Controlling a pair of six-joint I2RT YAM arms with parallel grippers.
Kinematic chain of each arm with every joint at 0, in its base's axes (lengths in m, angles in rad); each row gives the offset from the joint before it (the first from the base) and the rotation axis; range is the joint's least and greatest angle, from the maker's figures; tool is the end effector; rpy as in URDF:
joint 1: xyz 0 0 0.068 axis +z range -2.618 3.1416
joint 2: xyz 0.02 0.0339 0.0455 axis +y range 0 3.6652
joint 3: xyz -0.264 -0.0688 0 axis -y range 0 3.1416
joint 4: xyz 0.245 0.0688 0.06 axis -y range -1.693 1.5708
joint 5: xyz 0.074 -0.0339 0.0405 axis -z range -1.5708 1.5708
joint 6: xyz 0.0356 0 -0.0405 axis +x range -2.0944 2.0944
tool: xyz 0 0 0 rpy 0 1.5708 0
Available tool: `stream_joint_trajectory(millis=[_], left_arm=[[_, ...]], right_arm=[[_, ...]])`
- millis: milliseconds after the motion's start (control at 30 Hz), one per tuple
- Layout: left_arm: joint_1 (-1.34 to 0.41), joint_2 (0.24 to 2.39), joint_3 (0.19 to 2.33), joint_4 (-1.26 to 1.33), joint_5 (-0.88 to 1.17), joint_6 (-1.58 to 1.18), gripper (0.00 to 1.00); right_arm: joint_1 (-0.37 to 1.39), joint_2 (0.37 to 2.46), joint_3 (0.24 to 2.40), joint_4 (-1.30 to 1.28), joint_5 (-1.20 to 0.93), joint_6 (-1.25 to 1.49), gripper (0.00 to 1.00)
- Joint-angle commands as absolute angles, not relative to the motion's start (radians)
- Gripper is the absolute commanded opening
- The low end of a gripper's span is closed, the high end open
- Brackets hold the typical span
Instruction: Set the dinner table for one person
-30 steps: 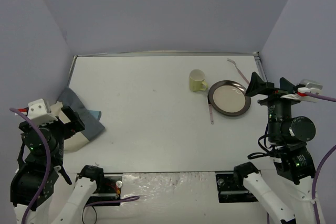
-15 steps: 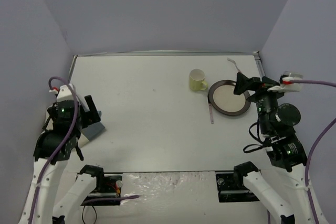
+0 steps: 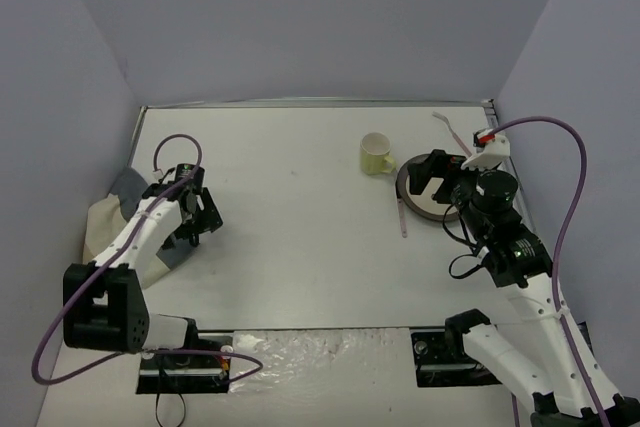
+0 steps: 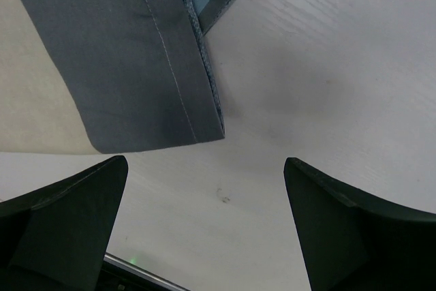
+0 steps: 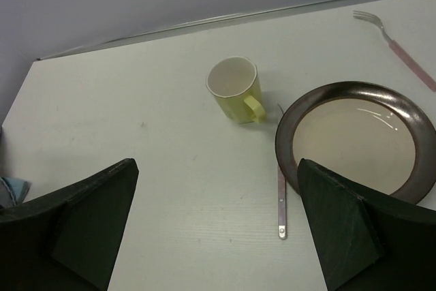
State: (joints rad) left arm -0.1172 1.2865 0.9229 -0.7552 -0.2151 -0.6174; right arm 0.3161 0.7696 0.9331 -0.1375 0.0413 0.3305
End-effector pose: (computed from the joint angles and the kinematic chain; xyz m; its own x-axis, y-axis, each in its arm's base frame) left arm 0.2430 -0.0210 0.2380 -0.7410 -0.4822 -0.4673 -0.4996 0.8609 -0.0963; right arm 0.1638 0.0520 0.3991 -0.0647 0.3200 -0.9452 -0.2647 0.9078 0.3254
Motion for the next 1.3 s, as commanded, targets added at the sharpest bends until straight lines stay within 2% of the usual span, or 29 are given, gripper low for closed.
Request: stream_joint_trajectory(millis=[0,367,733,967,1100,1167,1267], left_arm=[[-0.091,1.389,0.976,-0.691,-0.212,-0.691,0.97],[-0.080,1.575,0.991,-0.666,-0.339,-0.777,0.94],[-0.081,1.603,0.982,-0.729,-0.434,-0.816,0.75],[-0.081,1.628,0.970,-0.732,-0.417,-0.818,0.52],[-0.084,1.636,0.962,-0.723,-0.399,-0.816,0.24],[-0.087,1.636,0.964,-0.718,-0.386,-0.814,0.03],[-0.153,1.618,1.007,-0.723,-0.375,-0.787,0.00]], right_arm=[[0.325,0.748,0.906,-0.077,-0.014,0.351,1.00],[0.327,0.695,0.861,-0.076,-0.041,0.337,1.00],[0.337,0.670,0.833,-0.066,-0.020,0.333,1.00],[0.341,0.654,0.826,-0.062,-0.011,0.333,1.00],[0.342,0.652,0.825,-0.060,-0.013,0.333,1.00],[0.342,0.652,0.827,-0.061,-0.017,0.331,1.00],[0.342,0.657,0.830,-0.060,-0.032,0.330,1.00]])
